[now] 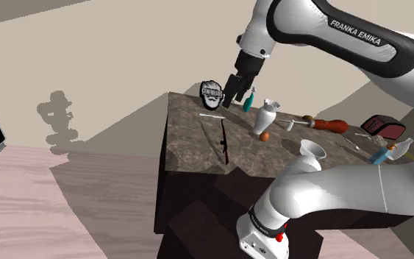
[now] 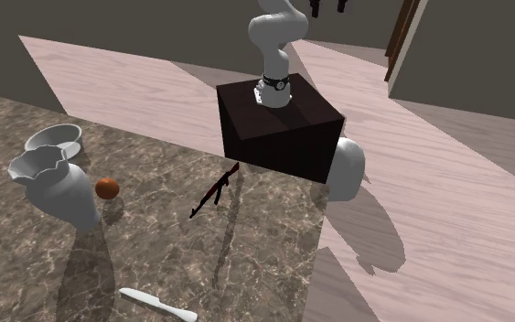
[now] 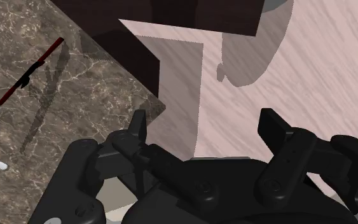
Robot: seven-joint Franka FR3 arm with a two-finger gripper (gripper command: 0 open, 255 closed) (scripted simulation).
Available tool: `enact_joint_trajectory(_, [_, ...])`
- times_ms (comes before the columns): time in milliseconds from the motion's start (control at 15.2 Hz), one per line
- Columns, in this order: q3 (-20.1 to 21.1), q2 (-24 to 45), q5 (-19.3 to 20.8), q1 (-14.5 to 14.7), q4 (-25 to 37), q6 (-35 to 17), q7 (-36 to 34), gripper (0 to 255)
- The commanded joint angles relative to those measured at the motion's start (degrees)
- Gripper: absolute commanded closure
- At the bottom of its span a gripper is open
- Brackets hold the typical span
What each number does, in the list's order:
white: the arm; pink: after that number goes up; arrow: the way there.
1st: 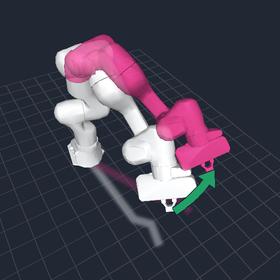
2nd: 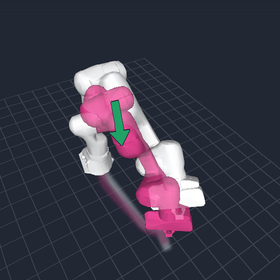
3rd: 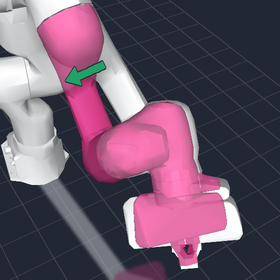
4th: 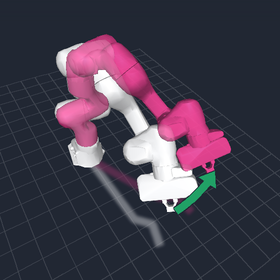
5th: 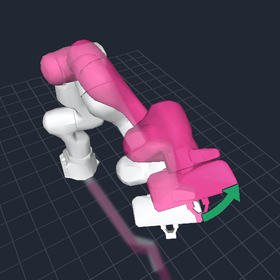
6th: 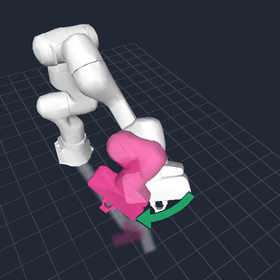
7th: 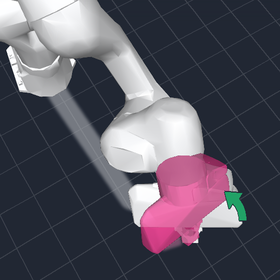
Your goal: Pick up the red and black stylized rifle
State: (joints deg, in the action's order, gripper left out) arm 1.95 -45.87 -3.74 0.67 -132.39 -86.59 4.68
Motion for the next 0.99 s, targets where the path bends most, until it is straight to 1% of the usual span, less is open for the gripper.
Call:
enact_joint_trajectory(0, [0.0, 0.0, 0.0, 0.0, 0.0, 0.0, 0.0, 0])
enact_joint_trajectory(462, [-2.8, 2.6, 2.7, -3.9, -9.2, -13.8, -0.4, 0])
enact_joint_trajectory(924, [-6.1, 9.0, 5.2, -8.0, -15.4, -28.5, -1.0, 0])
